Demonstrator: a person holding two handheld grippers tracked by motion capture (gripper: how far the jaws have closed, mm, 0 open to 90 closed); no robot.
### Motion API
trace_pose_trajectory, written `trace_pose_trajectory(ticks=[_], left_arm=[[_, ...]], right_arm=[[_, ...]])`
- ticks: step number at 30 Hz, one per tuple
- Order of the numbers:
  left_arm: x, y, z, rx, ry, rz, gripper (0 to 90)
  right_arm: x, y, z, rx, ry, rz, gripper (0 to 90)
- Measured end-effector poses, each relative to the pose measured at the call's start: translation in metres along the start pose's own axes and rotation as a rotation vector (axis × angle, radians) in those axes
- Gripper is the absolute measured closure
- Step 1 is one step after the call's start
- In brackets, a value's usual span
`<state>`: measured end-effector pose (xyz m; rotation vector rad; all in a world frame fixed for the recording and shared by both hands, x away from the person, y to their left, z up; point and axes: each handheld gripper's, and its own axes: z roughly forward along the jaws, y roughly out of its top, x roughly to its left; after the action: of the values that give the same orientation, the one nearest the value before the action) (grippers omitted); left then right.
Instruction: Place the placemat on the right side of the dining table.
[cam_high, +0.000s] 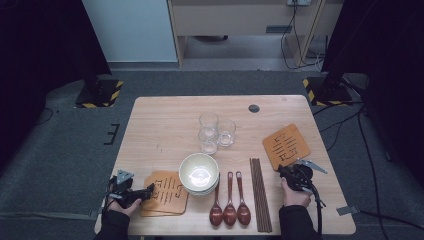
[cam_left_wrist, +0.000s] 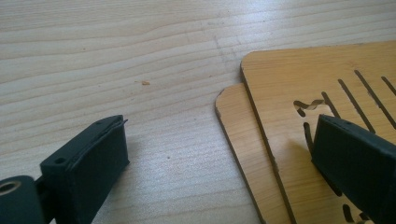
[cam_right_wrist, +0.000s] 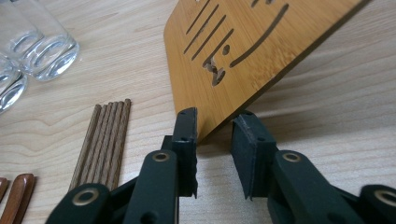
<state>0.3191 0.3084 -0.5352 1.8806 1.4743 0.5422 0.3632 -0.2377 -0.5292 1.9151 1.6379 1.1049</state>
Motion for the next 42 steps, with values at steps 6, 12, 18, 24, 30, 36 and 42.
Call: trace_pose_trajectory(ticks=[6,12,18,24,30,36,42], left_arm=[[0.000,0.000,0.000,0.003,0.000,0.003,2.6],[0.000,0.000,0.000,0.000,0.000,0.000,2.5],[0.000,0.000,0.000,0.000,0.000,0.000,2.6],[0.000,0.000,0.000,0.003,0.000,0.003,2.6],[0.000,0.000,0.000,0.000,0.000,-0.001,2.7],[0.001,0.000,-0.001,-0.003,-0.001,-0.002,3.7],[0.001,-0.001,-0.002,-0.005,-0.002,0.001,4.9]], right_arm=[[-0.003,0.002,0.001,-0.005,-0.007,0.013,72.5],[-0.008,0.007,-0.004,-0.035,-0.010,0.011,66.7],[-0.009,0.020,-0.009,-0.070,0.003,-0.025,58.2],[-0.007,0.036,-0.014,-0.098,0.015,-0.086,43.1],[-0.003,0.051,-0.016,-0.110,0.039,-0.161,30.7],[0.001,0.065,-0.015,-0.102,0.066,-0.212,22.3],[-0.001,0.076,-0.013,-0.085,0.051,-0.245,19.0]])
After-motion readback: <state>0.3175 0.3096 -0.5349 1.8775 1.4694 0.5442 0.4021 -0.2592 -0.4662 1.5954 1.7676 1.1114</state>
